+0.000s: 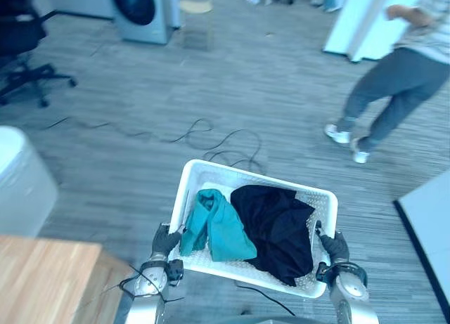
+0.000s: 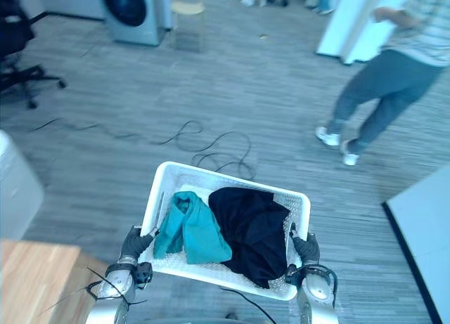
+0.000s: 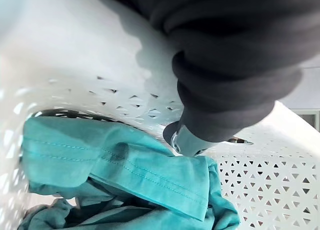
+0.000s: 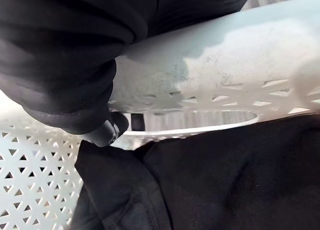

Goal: Pick up the laundry basket with both hands and put the clothes into the washing machine.

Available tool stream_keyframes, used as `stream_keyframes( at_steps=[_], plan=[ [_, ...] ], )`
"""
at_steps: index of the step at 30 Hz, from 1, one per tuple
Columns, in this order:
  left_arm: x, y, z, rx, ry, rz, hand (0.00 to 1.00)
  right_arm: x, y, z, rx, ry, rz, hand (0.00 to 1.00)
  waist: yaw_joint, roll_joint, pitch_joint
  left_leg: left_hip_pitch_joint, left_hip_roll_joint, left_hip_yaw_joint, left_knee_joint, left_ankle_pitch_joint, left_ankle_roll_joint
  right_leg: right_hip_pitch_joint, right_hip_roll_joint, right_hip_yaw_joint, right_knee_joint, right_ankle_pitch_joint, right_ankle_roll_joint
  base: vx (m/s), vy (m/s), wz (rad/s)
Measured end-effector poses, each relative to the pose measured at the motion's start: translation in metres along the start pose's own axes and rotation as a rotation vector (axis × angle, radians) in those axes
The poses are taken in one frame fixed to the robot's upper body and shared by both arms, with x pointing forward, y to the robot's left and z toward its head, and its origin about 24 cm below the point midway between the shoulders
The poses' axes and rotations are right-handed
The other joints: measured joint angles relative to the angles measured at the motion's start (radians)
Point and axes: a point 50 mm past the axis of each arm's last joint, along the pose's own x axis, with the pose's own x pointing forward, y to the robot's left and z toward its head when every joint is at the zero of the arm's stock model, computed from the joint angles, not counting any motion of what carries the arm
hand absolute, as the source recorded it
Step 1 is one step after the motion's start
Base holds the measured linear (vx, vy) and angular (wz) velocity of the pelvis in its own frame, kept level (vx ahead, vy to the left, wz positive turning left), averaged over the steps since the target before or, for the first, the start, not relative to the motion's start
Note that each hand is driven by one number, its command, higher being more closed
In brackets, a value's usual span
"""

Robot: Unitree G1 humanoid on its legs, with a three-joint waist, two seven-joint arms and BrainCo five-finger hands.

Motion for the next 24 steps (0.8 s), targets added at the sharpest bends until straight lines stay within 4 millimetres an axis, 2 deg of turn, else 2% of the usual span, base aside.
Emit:
stream_keyframes(
  at_steps=[1,2,3,4,5,7,8,10,11,12,13,14,15,16,17,18,19,20,21,22,23,24],
  plan=[
    [0.000,-0.005,0.002,-0.026,-0.009,-0.008,1.00,0.000,-0.005,0.008,-0.017,-0.031,-0.011,1.00,0.004,0.008,0.022,-0.115,-0.067,-0.131,0.104,-0.065,-0.045,0.019,0.006,0.017,0.006,-0.036,-0.024,0.21,0.043,-0.54],
    [0.000,-0.007,0.002,-0.038,-0.011,-0.009,1.00,0.001,-0.006,0.012,-0.024,-0.047,-0.012,1.00,0.006,0.020,0.034,-0.168,-0.126,-0.176,0.125,-0.099,-0.060,0.021,0.002,0.025,0.010,-0.048,-0.030,0.19,0.073,-0.18],
    [0.000,-0.008,0.002,-0.054,-0.011,-0.007,1.00,0.004,-0.007,0.018,-0.040,-0.068,-0.005,1.00,0.013,0.006,0.059,-0.238,-0.284,-0.246,0.068,-0.155,-0.109,0.022,-0.036,0.032,0.022,-0.066,-0.023,0.19,0.121,-0.47],
    [0.000,-0.007,0.002,-0.067,-0.010,-0.005,1.00,0.005,-0.008,0.021,-0.050,-0.074,-0.001,1.00,0.046,0.003,0.065,-0.275,-0.374,-0.227,-0.086,-0.168,-0.120,0.023,-0.067,0.055,0.017,-0.074,-0.011,0.23,0.131,-0.64],
    [0.000,-0.007,0.002,-0.073,-0.010,-0.005,1.00,0.005,-0.007,0.021,-0.050,-0.076,0.004,1.00,0.059,0.008,0.065,-0.295,-0.389,-0.209,-0.172,-0.168,-0.119,0.028,-0.074,0.064,0.010,-0.077,-0.006,0.31,0.136,-0.65],
    [-0.001,-0.001,0.005,-0.074,-0.022,0.008,1.00,0.005,-0.002,0.022,-0.043,-0.080,0.017,1.00,0.059,0.023,0.066,-0.354,-0.400,-0.162,-0.449,-0.136,-0.122,0.063,-0.093,0.065,-0.023,-0.095,0.036,0.54,0.200,-0.19],
    [-0.004,0.002,0.006,-0.071,-0.031,0.018,1.00,0.005,0.000,0.021,-0.037,-0.079,0.020,1.00,0.064,-0.010,0.069,-0.344,-0.426,-0.115,-0.511,-0.003,-0.116,0.087,-0.142,0.069,-0.026,-0.124,0.064,0.52,0.187,0.05],
    [-0.003,0.001,0.012,-0.074,-0.057,0.016,1.00,0.008,0.002,0.026,-0.034,-0.098,0.023,1.00,0.054,-0.030,0.060,-0.347,-0.474,-0.102,-0.491,-0.018,-0.052,0.081,-0.186,0.060,-0.022,-0.131,0.076,0.52,0.209,0.14],
    [-0.005,0.002,0.014,-0.091,-0.064,0.040,1.00,0.013,0.005,0.033,-0.039,-0.117,0.032,1.00,0.045,-0.032,0.069,-0.361,-0.470,-0.083,-0.403,-0.089,0.003,0.072,-0.199,0.067,0.052,-0.138,0.089,0.57,0.266,0.04],
    [-0.006,0.003,0.011,-0.089,-0.054,0.049,1.00,0.012,0.007,0.032,-0.032,-0.116,0.033,1.00,0.058,-0.041,0.070,-0.342,-0.480,-0.072,-0.388,-0.117,0.005,0.055,-0.213,0.075,0.131,-0.153,0.114,0.56,0.306,-0.17],
    [-0.009,0.005,0.008,-0.085,-0.045,0.059,1.00,0.012,0.009,0.029,-0.023,-0.104,0.038,1.00,0.065,-0.060,0.070,-0.259,-0.518,-0.059,-0.419,-0.182,0.007,-0.035,-0.242,0.079,0.411,-0.160,0.151,0.56,0.333,-0.08],
    [-0.011,0.008,0.006,-0.077,-0.038,0.062,1.00,0.011,0.010,0.025,-0.029,-0.091,0.041,1.00,0.055,-0.078,0.078,-0.188,-0.565,-0.057,-0.446,-0.213,0.006,-0.131,-0.281,0.076,0.678,-0.075,0.178,0.56,0.328,0.16],
    [-0.012,0.009,0.005,-0.065,-0.032,0.061,1.00,0.008,0.009,0.020,-0.025,-0.072,0.037,1.00,0.038,-0.082,0.085,-0.118,-0.602,-0.066,-0.466,-0.238,0.019,-0.201,-0.298,0.086,0.900,-0.004,0.196,0.56,0.265,0.63],
    [-0.015,0.011,0.003,-0.049,-0.022,0.057,1.00,0.005,0.008,0.014,-0.018,-0.052,0.032,1.00,0.009,-0.066,0.095,-0.025,-0.621,-0.085,-0.480,-0.270,0.030,-0.268,-0.282,0.092,1.091,0.002,0.214,0.60,0.201,0.62],
    [-0.018,0.012,0.002,-0.041,-0.018,0.056,1.00,0.003,0.008,0.010,-0.014,-0.041,0.030,1.00,0.005,-0.055,0.096,0.026,-0.625,-0.090,-0.502,-0.283,0.031,-0.309,-0.273,0.083,1.143,0.000,0.211,0.60,0.177,0.39],
    [-0.023,0.013,0.003,-0.031,-0.023,0.055,1.00,-0.001,0.009,0.006,-0.011,-0.029,0.033,1.00,0.004,-0.039,0.096,0.108,-0.630,-0.093,-0.559,-0.295,0.022,-0.391,-0.269,0.041,1.155,-0.009,0.196,0.74,0.189,0.17],
    [-0.022,0.014,0.008,-0.021,-0.045,0.053,1.00,-0.005,0.012,0.009,0.002,-0.044,0.036,1.00,0.001,-0.023,0.098,0.182,-0.631,-0.114,-0.619,-0.301,0.014,-0.470,-0.272,-0.017,1.097,-0.033,0.167,0.61,0.143,0.21],
    [-0.022,0.015,0.011,-0.018,-0.057,0.051,1.00,-0.005,0.013,0.011,0.009,-0.054,0.037,1.00,-0.007,-0.018,0.100,0.213,-0.631,-0.129,-0.647,-0.302,0.012,-0.501,-0.275,-0.048,1.048,-0.045,0.157,0.75,0.148,0.52],
    [-0.021,0.014,0.015,-0.018,-0.072,0.049,1.00,-0.006,0.013,0.016,0.014,-0.075,0.037,1.00,-0.024,-0.012,0.100,0.272,-0.630,-0.160,-0.699,-0.304,0.006,-0.538,-0.289,-0.115,0.901,-0.057,0.152,0.66,0.077,0.59],
    [-0.019,0.013,0.018,-0.020,-0.086,0.044,1.00,-0.006,0.012,0.018,0.019,-0.084,0.031,1.00,-0.026,-0.006,0.101,0.333,-0.626,-0.176,-0.744,-0.313,-0.011,-0.545,-0.288,-0.172,0.673,-0.041,0.136,0.67,0.057,0.55],
    [-0.018,0.012,0.019,-0.020,-0.090,0.041,1.00,-0.006,0.011,0.018,0.022,-0.084,0.026,1.00,-0.023,-0.004,0.100,0.360,-0.624,-0.181,-0.759,-0.321,-0.025,-0.542,-0.284,-0.193,0.544,-0.020,0.126,0.73,-0.008,0.47],
    [-0.017,0.012,0.020,-0.020,-0.092,0.039,1.00,-0.006,0.011,0.018,0.026,-0.085,0.023,1.00,-0.025,-0.018,0.091,0.414,-0.619,-0.194,-0.784,-0.343,-0.064,-0.519,-0.260,-0.195,0.295,0.046,0.109,0.75,-0.071,0.64]
  ],
)
